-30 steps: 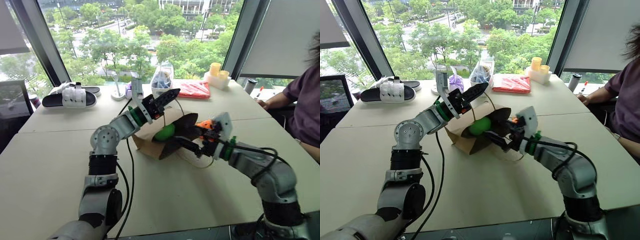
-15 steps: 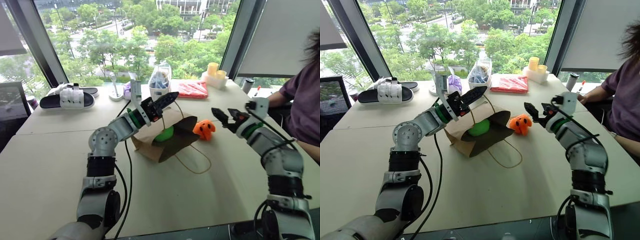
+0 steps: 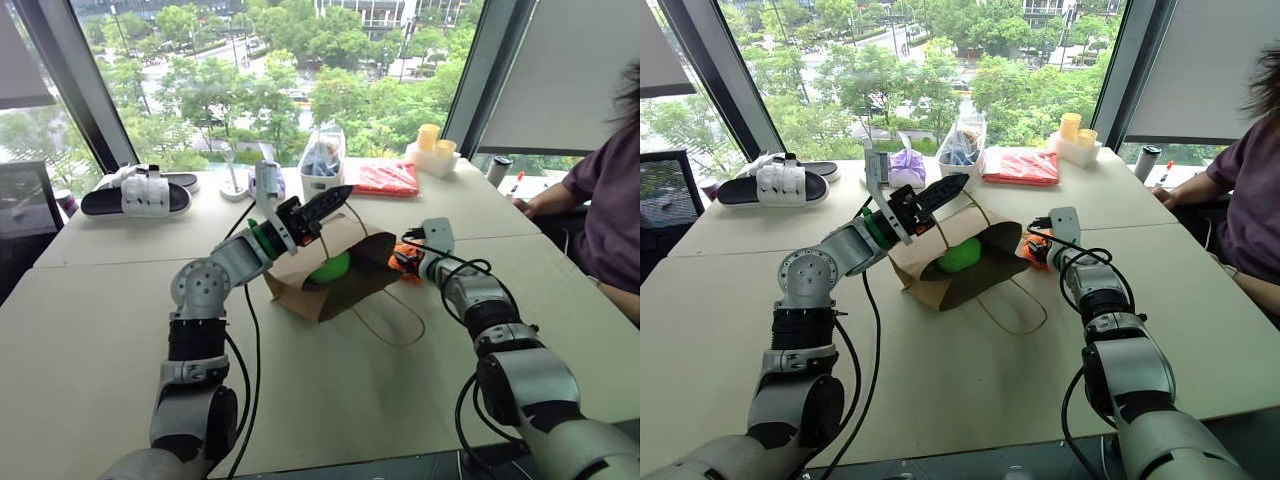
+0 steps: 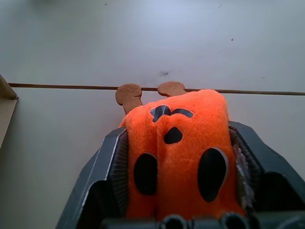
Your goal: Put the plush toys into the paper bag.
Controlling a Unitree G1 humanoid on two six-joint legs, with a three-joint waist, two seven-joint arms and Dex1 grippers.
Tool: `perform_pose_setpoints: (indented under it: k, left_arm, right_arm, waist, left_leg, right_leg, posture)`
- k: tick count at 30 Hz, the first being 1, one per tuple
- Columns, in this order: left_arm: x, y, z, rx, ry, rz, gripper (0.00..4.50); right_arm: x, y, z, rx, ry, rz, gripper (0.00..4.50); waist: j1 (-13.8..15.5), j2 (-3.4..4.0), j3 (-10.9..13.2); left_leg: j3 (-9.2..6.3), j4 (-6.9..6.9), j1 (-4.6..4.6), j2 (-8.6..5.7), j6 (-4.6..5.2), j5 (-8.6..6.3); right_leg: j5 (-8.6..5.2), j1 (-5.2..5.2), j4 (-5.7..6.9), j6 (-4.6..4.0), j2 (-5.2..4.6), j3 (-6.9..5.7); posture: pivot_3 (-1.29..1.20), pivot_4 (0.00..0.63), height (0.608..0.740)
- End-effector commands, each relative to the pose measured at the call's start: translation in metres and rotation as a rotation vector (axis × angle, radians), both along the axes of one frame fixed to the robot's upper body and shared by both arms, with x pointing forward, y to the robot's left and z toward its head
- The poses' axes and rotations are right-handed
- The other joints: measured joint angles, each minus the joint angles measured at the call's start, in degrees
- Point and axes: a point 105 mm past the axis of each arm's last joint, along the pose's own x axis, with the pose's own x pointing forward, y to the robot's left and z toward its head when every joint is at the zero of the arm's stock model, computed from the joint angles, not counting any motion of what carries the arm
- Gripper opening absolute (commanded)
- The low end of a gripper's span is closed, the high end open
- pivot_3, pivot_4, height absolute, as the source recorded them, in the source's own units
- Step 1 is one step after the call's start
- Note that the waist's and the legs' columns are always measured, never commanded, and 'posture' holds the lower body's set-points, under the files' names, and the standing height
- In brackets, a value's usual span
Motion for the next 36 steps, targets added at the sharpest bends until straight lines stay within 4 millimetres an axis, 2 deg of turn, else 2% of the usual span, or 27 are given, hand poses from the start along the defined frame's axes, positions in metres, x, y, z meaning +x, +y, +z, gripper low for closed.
perform_pose_setpoints:
  k: [1,4,7,10,13,14,16,20,24,28,31,36]
  left_arm:
    - [-0.006,0.004,0.012,-0.032,-0.048,0.000,0.00]
    - [-0.006,0.002,0.013,-0.038,-0.047,-0.004,0.00]
    - [-0.005,0.001,0.015,-0.048,-0.044,-0.011,0.00]
    - [-0.002,-0.001,0.018,-0.058,-0.043,-0.015,0.00]
    - [-0.001,-0.001,0.020,-0.068,-0.040,-0.018,0.00]
    - [0.000,-0.001,0.021,-0.075,-0.038,-0.020,0.00]
    - [0.003,-0.002,0.024,-0.090,-0.033,-0.027,0.00]
    - [0.006,-0.003,0.028,-0.120,-0.021,-0.043,0.00]
    - [0.006,-0.008,0.027,-0.127,-0.014,-0.069,0.00]
    - [0.003,-0.014,0.024,-0.109,-0.015,-0.104,0.00]
    - [0.001,-0.016,0.024,-0.108,-0.019,-0.113,0.00]
    - [-0.002,-0.019,0.025,-0.119,-0.022,-0.116,0.00]
  right_arm:
    - [-0.001,-0.005,-0.003,-0.024,0.010,-0.002,1.21]
    - [-0.001,-0.010,-0.002,-0.039,0.005,-0.008,0.04]
    - [-0.001,-0.021,0.005,-0.054,-0.022,-0.033,0.02]
    - [-0.002,-0.035,0.034,-0.034,-0.140,-0.044,0.02]
    - [-0.009,-0.039,0.063,0.002,-0.239,-0.019,0.02]
    - [-0.016,-0.040,0.076,0.025,-0.272,-0.008,0.02]
    - [-0.052,-0.041,0.107,0.181,-0.306,0.032,0.02]
    - [-0.111,-0.028,0.126,0.265,-0.272,0.134,0.02]
    - [-0.159,0.008,0.123,0.271,-0.190,0.358,0.02]
    - [-0.173,0.037,0.101,0.327,-0.103,0.453,0.02]
    - [-0.171,0.058,0.091,0.358,-0.072,0.490,0.02]
    - [-0.143,0.085,0.080,0.388,-0.040,0.458,0.02]
  waist:
    - [0.02,0.00,0.00]
    - [0.00,-0.01,0.00]
    - [0.05,-0.01,0.00]
    - [0.50,0.00,0.00]
    - [0.38,0.01,0.01]
    - [0.24,0.01,0.01]
    - [0.31,0.02,0.01]
    - [0.43,0.04,0.00]
    - [0.52,0.03,0.00]
    - [0.46,0.03,0.00]
    - [0.45,0.03,0.00]
    - [0.42,0.04,0.00]
  left_leg:
    - [0.00,0.00,0.03,0.00,0.00,0.00]
    - [0.00,0.02,0.08,0.00,-0.03,0.02]
    - [-0.01,0.02,0.09,0.00,-0.05,0.03]
    - [-0.04,0.03,0.06,-0.02,-0.06,0.04]
    - [-0.14,0.03,-0.09,-0.07,-0.08,0.05]
    - [-0.13,0.02,-0.13,-0.07,-0.08,0.05]
    - [-0.12,-0.02,-0.13,-0.06,-0.07,0.04]
    - [-0.26,-0.10,-0.15,-0.01,0.03,-0.02]
    - [-0.23,0.02,-0.08,-0.01,0.40,-0.23]
    - [-0.18,0.10,0.07,-0.01,0.41,-0.22]
    - [-0.18,0.10,0.07,-0.01,0.41,-0.22]
    - [-0.18,0.08,0.01,-0.01,0.38,-0.20]
  right_leg:
    - [0.00,0.03,0.00,0.00,0.00,0.00]
    - [0.00,0.09,0.01,0.00,0.00,0.00]
    - [0.01,0.11,0.01,0.01,0.00,0.00]
    - [0.01,0.11,0.00,0.01,0.00,0.00]
    - [0.04,0.06,0.01,0.06,-0.01,0.00]
    - [0.06,0.04,0.02,0.10,-0.01,0.00]
    - [0.07,-0.02,0.01,0.11,-0.01,0.00]
    - [0.06,-0.07,0.03,0.11,0.02,-0.09]
    - [0.06,0.04,-0.06,0.10,0.03,-0.08]
    - [0.07,0.21,-0.03,0.09,0.05,-0.06]
    - [0.07,0.20,-0.02,0.08,0.05,-0.05]
    - [0.07,0.07,0.02,0.09,0.05,-0.04]
  posture:
    - [0.00,0.150,0.740]
    - [0.00,0.150,0.740]
    - [0.00,0.150,0.740]
    - [0.00,0.150,0.740]
    - [0.00,0.150,0.740]
    - [0.00,0.150,0.740]
    - [0.00,0.150,0.740]
    - [0.00,0.150,0.740]
    - [0.00,0.150,0.740]
    - [0.00,0.150,0.740]
    - [0.00,0.150,0.740]
    - [0.00,0.150,0.740]
